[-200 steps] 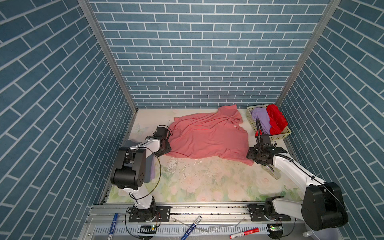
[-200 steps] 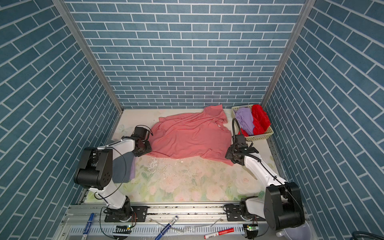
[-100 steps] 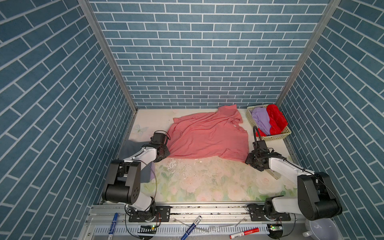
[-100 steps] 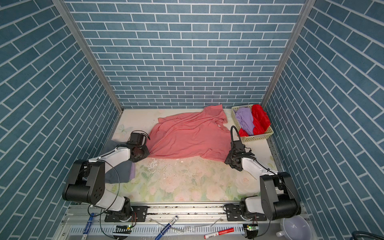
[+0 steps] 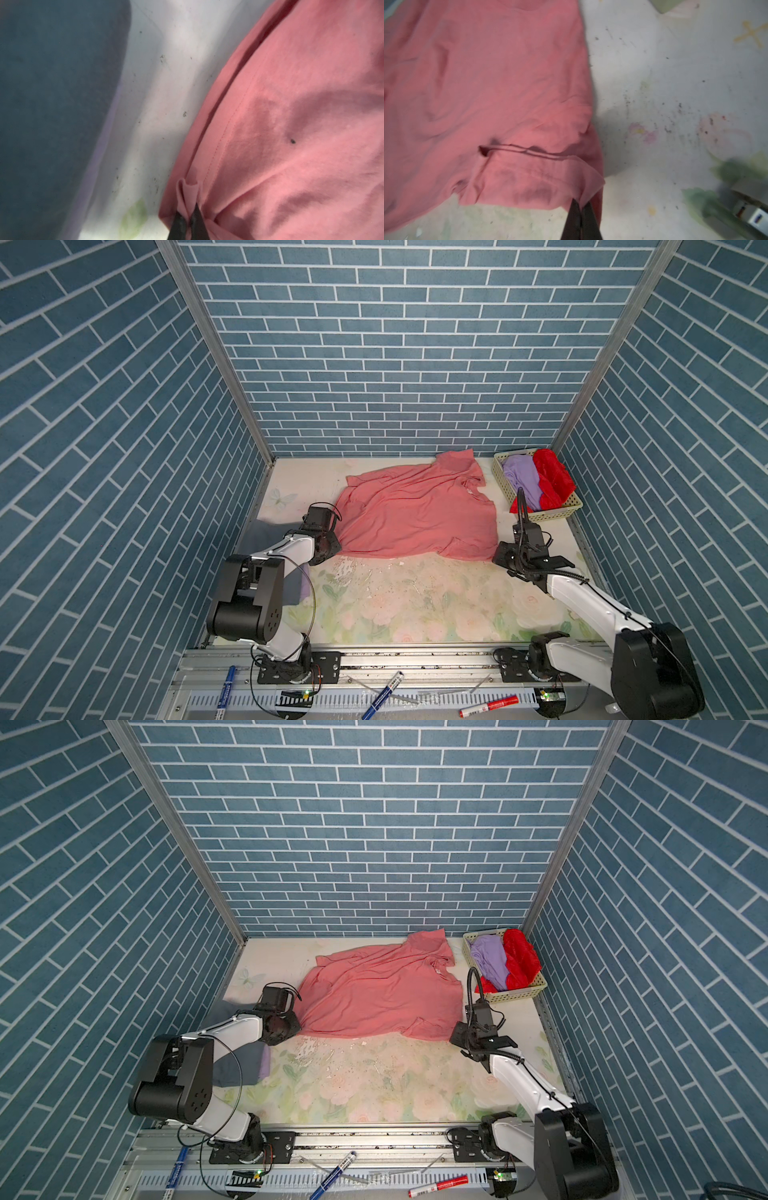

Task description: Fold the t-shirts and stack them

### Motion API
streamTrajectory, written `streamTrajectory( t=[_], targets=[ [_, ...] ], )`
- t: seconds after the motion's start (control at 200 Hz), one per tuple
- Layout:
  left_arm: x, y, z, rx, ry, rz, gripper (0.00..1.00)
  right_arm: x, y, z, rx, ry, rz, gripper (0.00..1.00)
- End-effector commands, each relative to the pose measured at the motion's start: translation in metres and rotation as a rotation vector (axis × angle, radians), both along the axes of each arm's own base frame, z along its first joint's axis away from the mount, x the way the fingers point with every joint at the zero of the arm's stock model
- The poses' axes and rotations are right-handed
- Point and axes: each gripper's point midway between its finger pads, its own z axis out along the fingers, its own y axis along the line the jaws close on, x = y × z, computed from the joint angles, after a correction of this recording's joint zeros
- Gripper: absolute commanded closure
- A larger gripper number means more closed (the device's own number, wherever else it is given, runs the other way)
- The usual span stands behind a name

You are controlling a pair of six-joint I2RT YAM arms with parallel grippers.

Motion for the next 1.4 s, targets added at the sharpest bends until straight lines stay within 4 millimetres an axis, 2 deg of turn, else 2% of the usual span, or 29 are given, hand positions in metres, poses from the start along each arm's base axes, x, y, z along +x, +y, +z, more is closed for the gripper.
streamTrajectory(
  t=[0.0,0.05,0.075,0.115,0.165,0.26,0.295,0.355,0.41,0.48,0.505,0.575,0.79,0.865,0.93,1.015,1.11,1.32,1.395],
  targets=[
    [-0.008,0.001,-0.012,-0.003,0.044,0.004,0.93,-0.043,0.011,-0.007,-0.004,0.064,0.111,1.00],
    [-0.010,0.003,-0.012,0.004,0.045,0.008,0.93,-0.057,0.011,-0.007,0.026,0.065,0.100,1.00],
    [-0.011,0.004,-0.012,0.011,0.047,0.011,0.93,-0.063,0.007,-0.008,0.032,0.067,0.074,0.94],
    [-0.012,0.006,-0.011,0.020,0.049,0.014,0.93,-0.071,-0.004,-0.009,0.027,0.064,0.009,0.76],
    [-0.014,0.007,-0.010,0.028,0.049,0.015,0.93,-0.078,-0.024,-0.006,-0.003,0.044,-0.092,0.71],
    [-0.012,0.007,-0.008,0.032,0.045,0.008,0.93,-0.079,-0.051,0.021,-0.025,-0.091,-0.225,0.57],
    [-0.011,0.007,-0.007,0.031,0.041,0.007,0.93,-0.076,-0.054,0.033,-0.017,-0.148,-0.243,0.51],
    [-0.009,0.006,-0.007,0.026,0.039,0.004,0.93,-0.068,-0.051,0.047,0.006,-0.211,-0.233,0.46],
    [-0.007,0.003,-0.007,0.012,0.031,0.003,0.93,-0.058,-0.039,0.052,0.031,-0.227,-0.189,0.44],
    [-0.005,0.000,-0.010,-0.009,0.027,0.003,0.93,-0.041,-0.021,0.049,0.046,-0.202,-0.126,0.43],
    [-0.004,-0.001,-0.010,-0.015,0.025,0.002,0.93,-0.034,-0.013,0.048,0.054,-0.192,-0.098,0.36],
    [-0.002,-0.004,-0.011,-0.031,0.022,-0.002,0.93,-0.012,0.010,0.044,0.083,-0.173,-0.023,0.29],
    [0.001,-0.008,-0.011,-0.055,0.005,-0.005,0.93,0.061,0.059,0.024,0.106,-0.137,0.094,0.31],
    [0.000,-0.008,-0.011,-0.060,0.000,0.000,0.93,0.077,0.076,0.013,0.122,-0.113,0.126,0.33],
    [-0.001,-0.008,-0.012,-0.064,-0.004,0.005,0.93,0.084,0.082,0.003,0.118,-0.095,0.131,0.34],
    [-0.002,-0.008,-0.013,-0.065,0.000,0.007,0.93,0.088,0.091,-0.010,0.116,-0.065,0.139,0.35],
    [-0.004,-0.008,-0.014,-0.061,0.005,0.007,0.93,0.085,0.105,-0.022,0.134,-0.017,0.169,0.39],
    [-0.002,-0.007,-0.011,-0.057,-0.001,0.004,0.93,0.071,0.119,-0.039,0.103,0.048,0.202,0.41],
    [-0.001,-0.007,-0.011,-0.056,-0.001,0.003,0.93,0.065,0.123,-0.046,0.086,0.086,0.211,0.47]
  ],
)
